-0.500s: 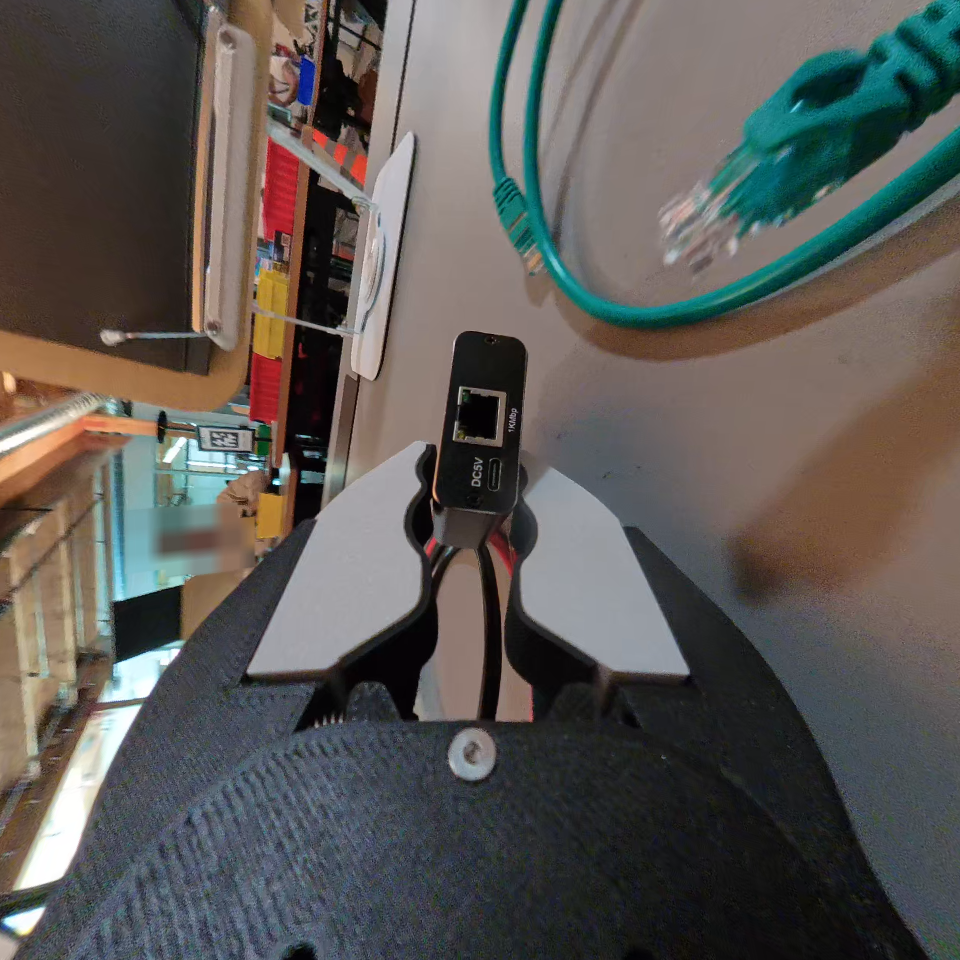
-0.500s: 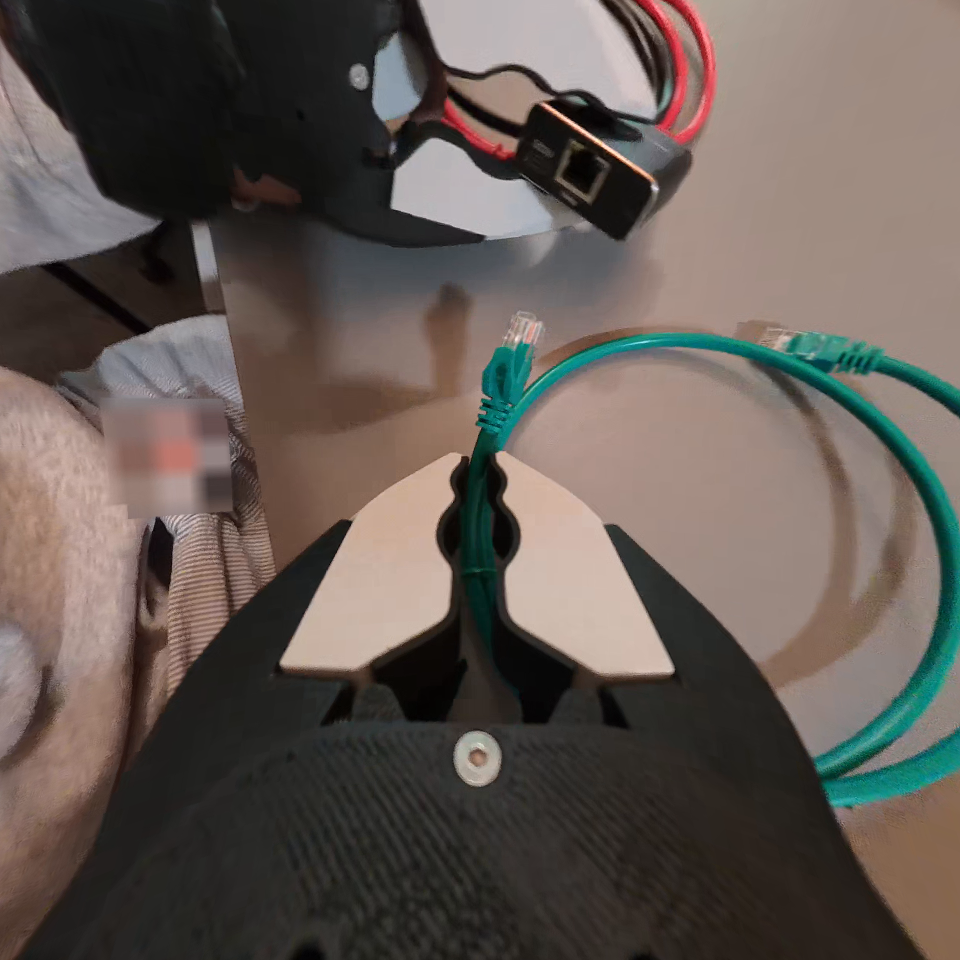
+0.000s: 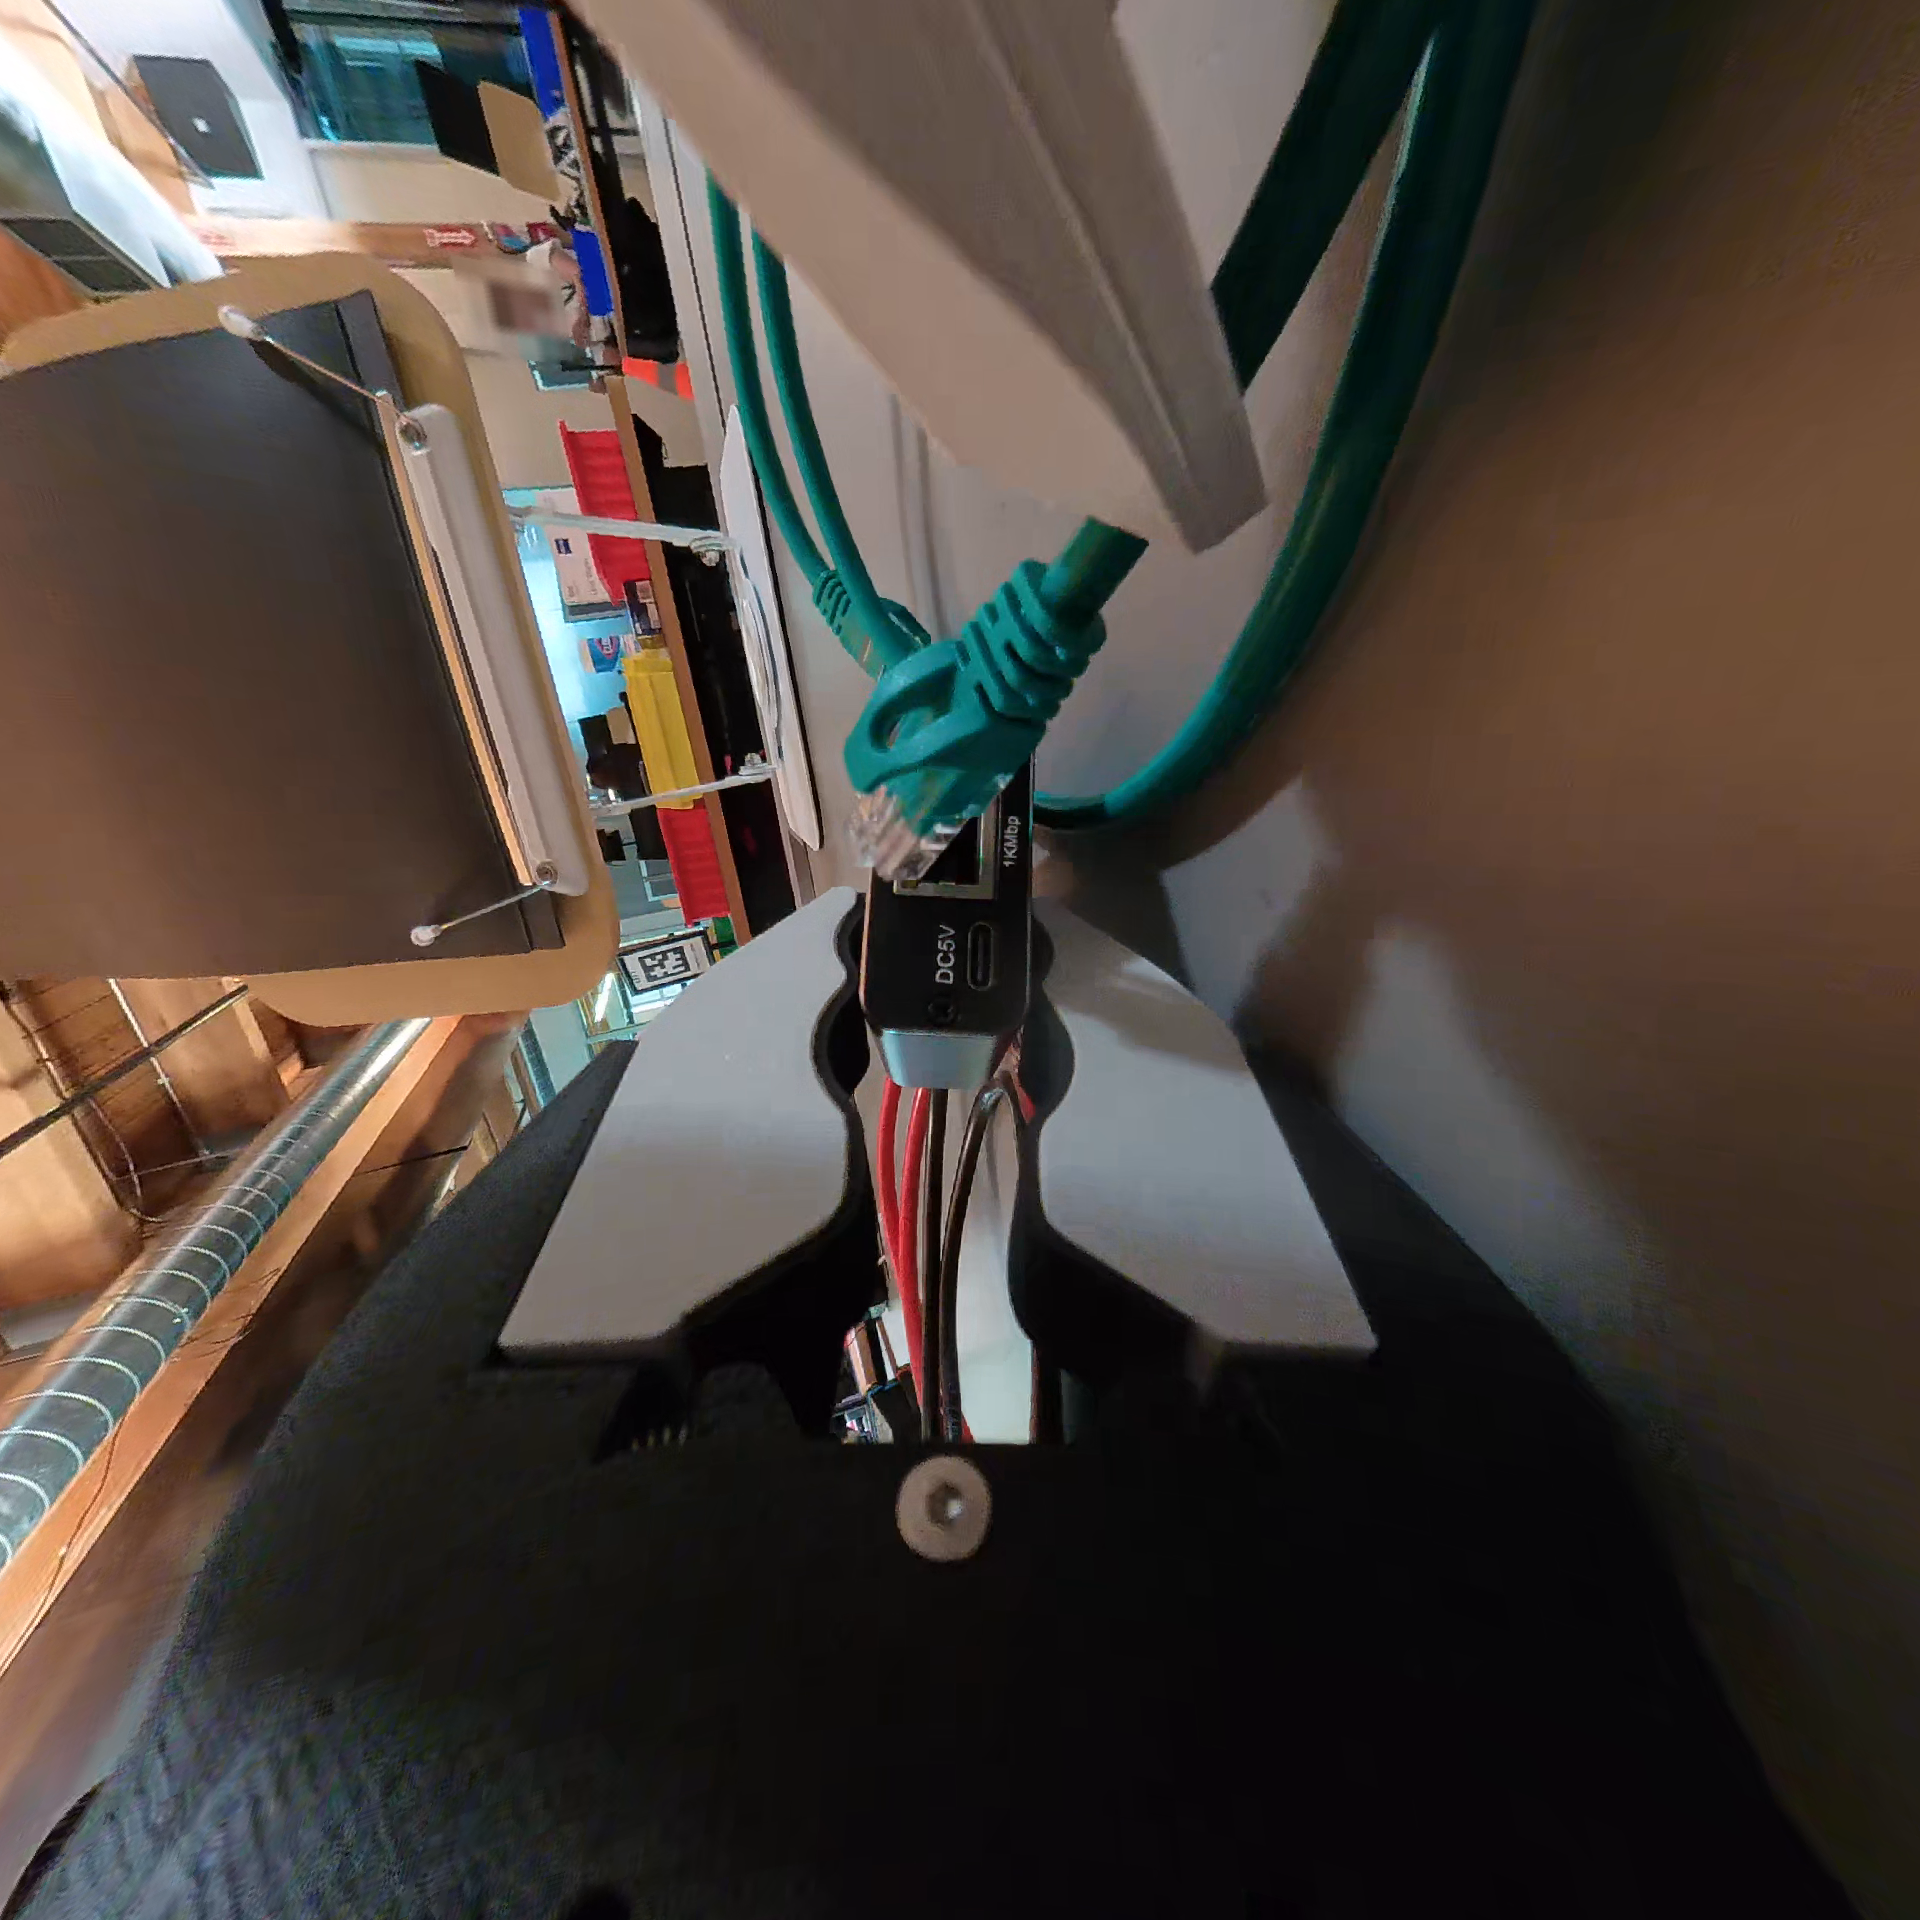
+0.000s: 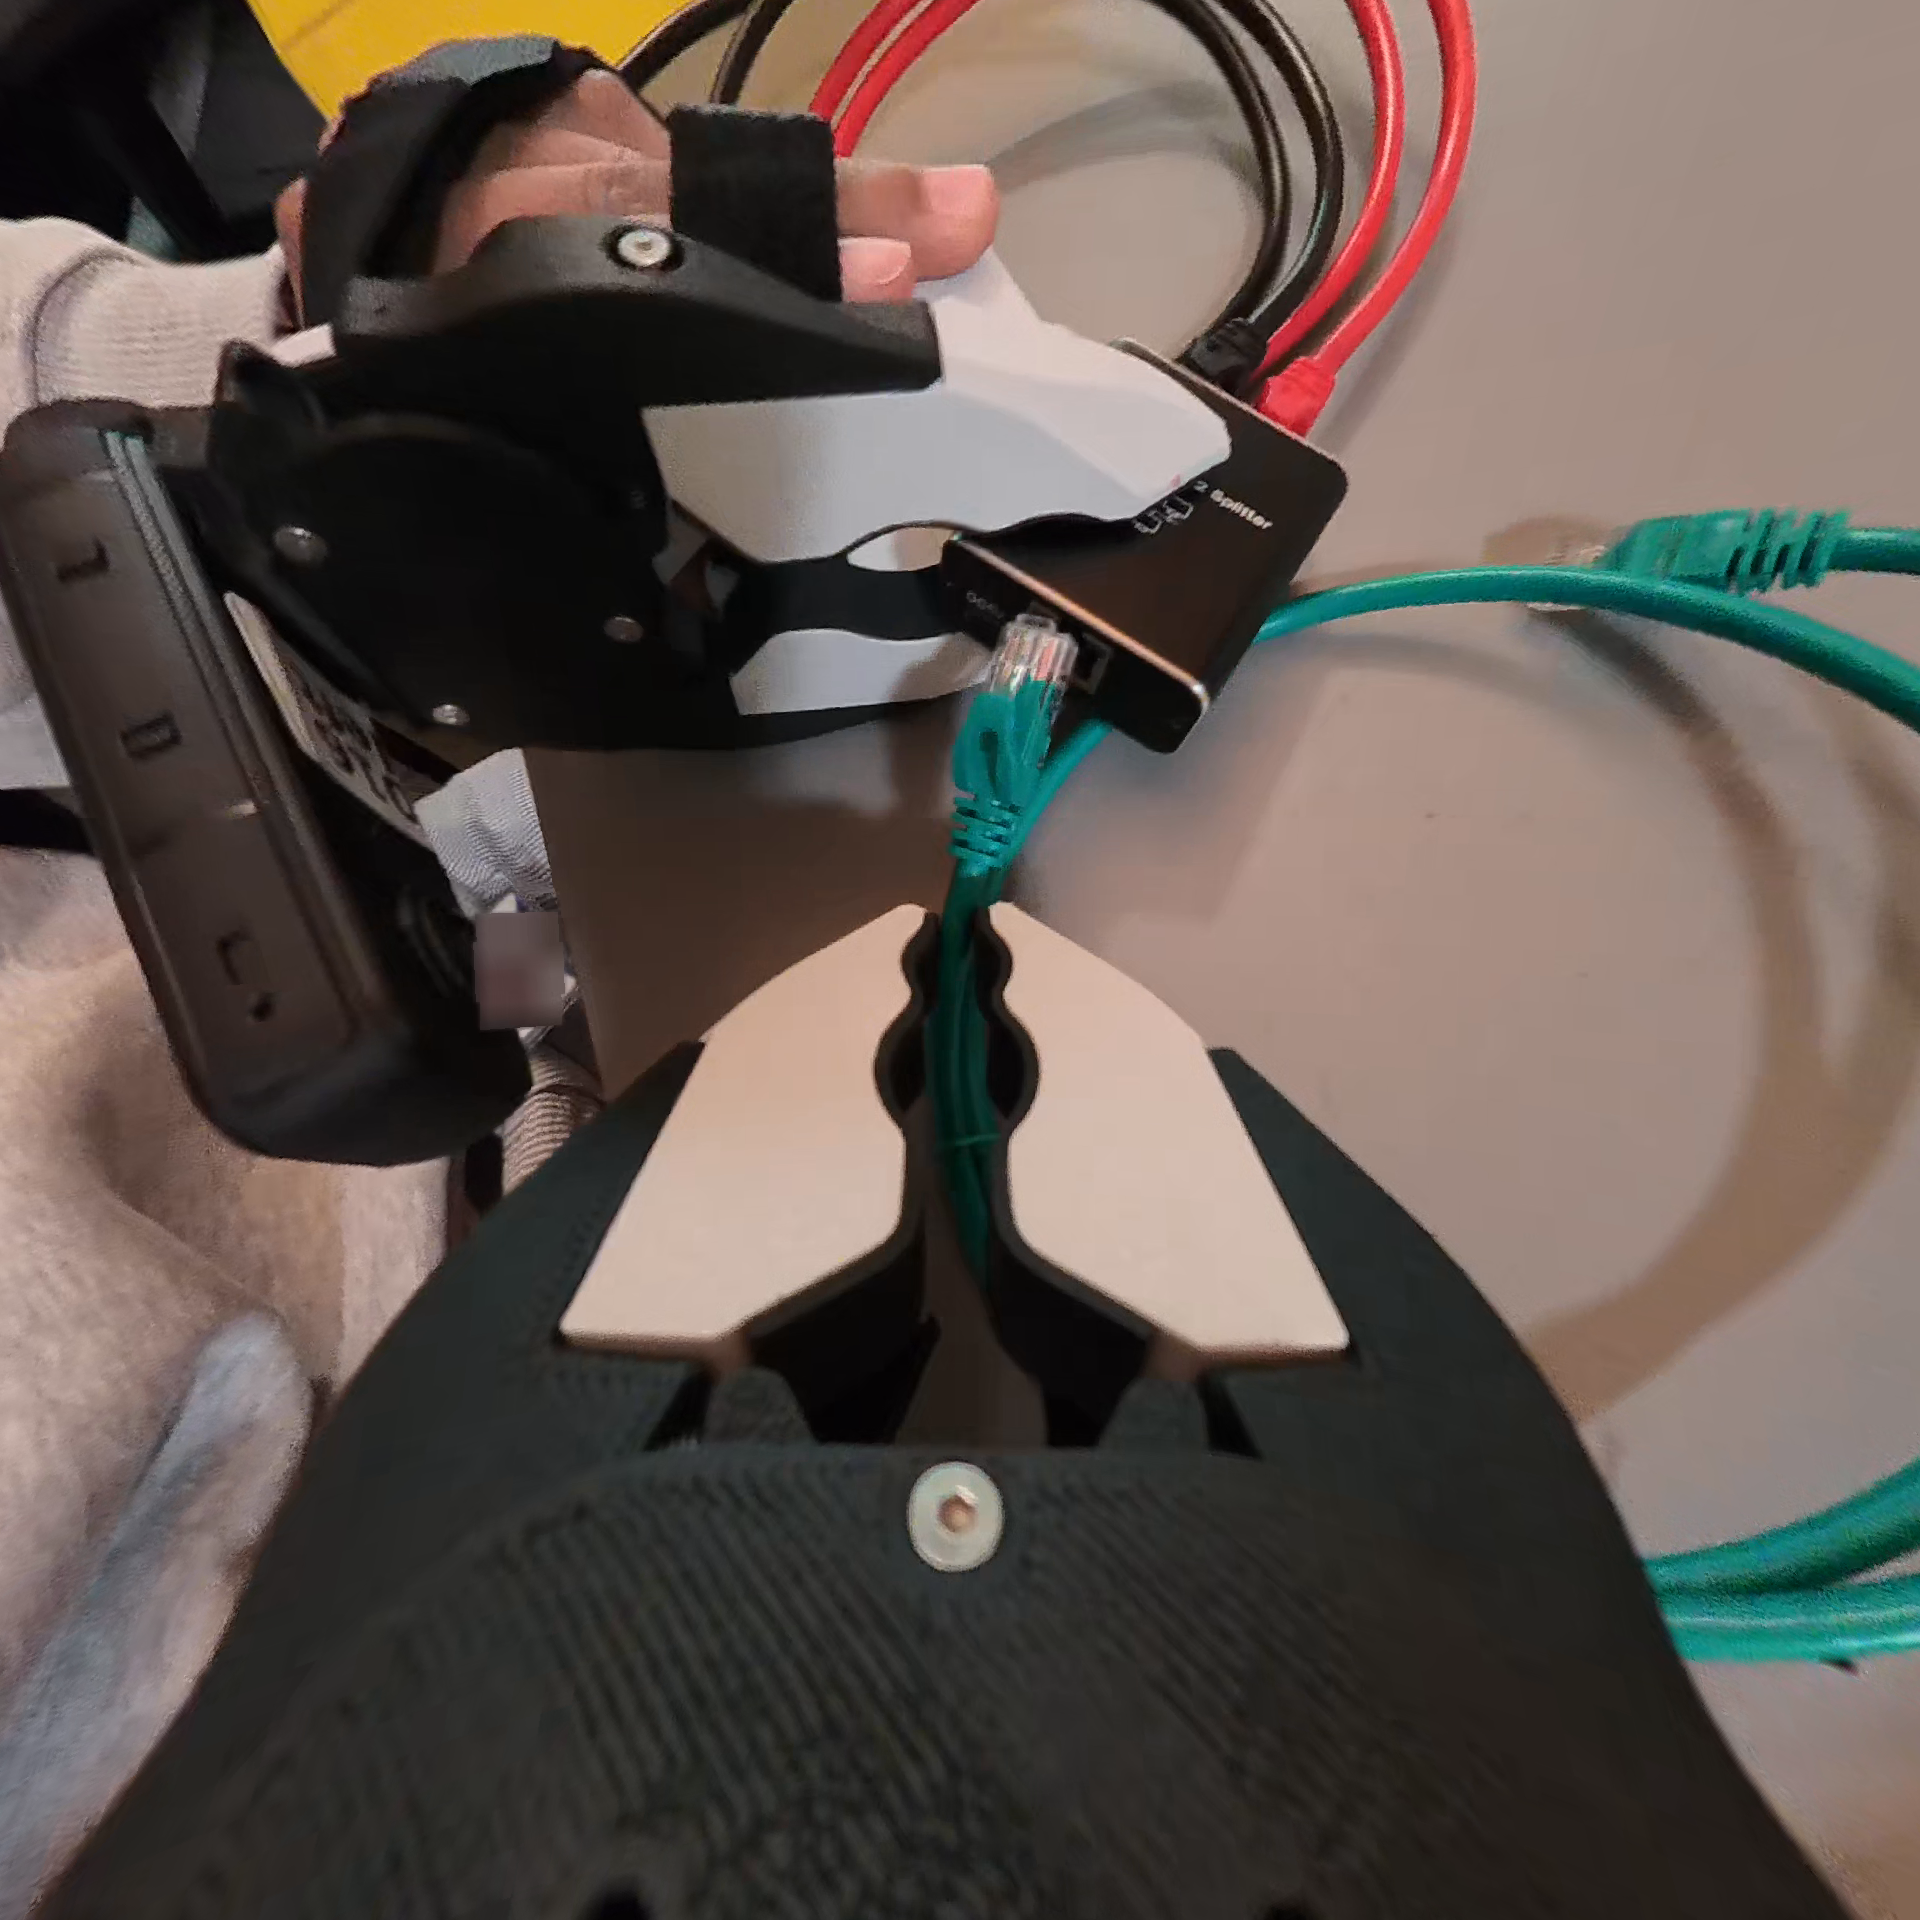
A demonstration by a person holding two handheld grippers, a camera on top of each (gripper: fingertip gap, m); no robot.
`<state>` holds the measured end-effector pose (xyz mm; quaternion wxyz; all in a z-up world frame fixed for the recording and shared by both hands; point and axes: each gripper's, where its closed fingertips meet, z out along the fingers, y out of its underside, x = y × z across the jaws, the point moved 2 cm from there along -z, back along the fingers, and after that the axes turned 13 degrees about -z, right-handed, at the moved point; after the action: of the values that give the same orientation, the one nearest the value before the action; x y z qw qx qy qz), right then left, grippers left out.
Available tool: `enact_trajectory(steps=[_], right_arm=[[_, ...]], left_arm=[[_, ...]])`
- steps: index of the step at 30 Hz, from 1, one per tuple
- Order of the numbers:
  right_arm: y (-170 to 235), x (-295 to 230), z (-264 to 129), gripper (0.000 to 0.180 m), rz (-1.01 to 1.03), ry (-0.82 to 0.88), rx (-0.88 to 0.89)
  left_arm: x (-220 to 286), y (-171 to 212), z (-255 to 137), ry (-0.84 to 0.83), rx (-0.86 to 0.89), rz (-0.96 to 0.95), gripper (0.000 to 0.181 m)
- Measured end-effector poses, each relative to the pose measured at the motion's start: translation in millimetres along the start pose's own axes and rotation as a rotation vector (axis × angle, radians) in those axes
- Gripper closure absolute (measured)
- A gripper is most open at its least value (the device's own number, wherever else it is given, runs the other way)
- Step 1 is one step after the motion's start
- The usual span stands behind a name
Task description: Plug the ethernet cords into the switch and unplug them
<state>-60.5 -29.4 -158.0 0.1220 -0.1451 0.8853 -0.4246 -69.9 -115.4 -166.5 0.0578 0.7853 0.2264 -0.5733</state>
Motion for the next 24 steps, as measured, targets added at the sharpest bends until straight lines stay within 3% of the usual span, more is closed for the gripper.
enact_trajectory(steps=[18,24], right_arm=[[2.0,-1.6,4.4,0.171,0.149,-0.072,0.001],[-0.8,-4.0,1.8,0.174,0.362,-0.204,0.079]], left_arm=[[2.5,1.9,-0.4,-0.019,-0.025,0.102,0.156],[3.2,0.4,-1.4,-0.047,-0.023,0.182,0.155]])
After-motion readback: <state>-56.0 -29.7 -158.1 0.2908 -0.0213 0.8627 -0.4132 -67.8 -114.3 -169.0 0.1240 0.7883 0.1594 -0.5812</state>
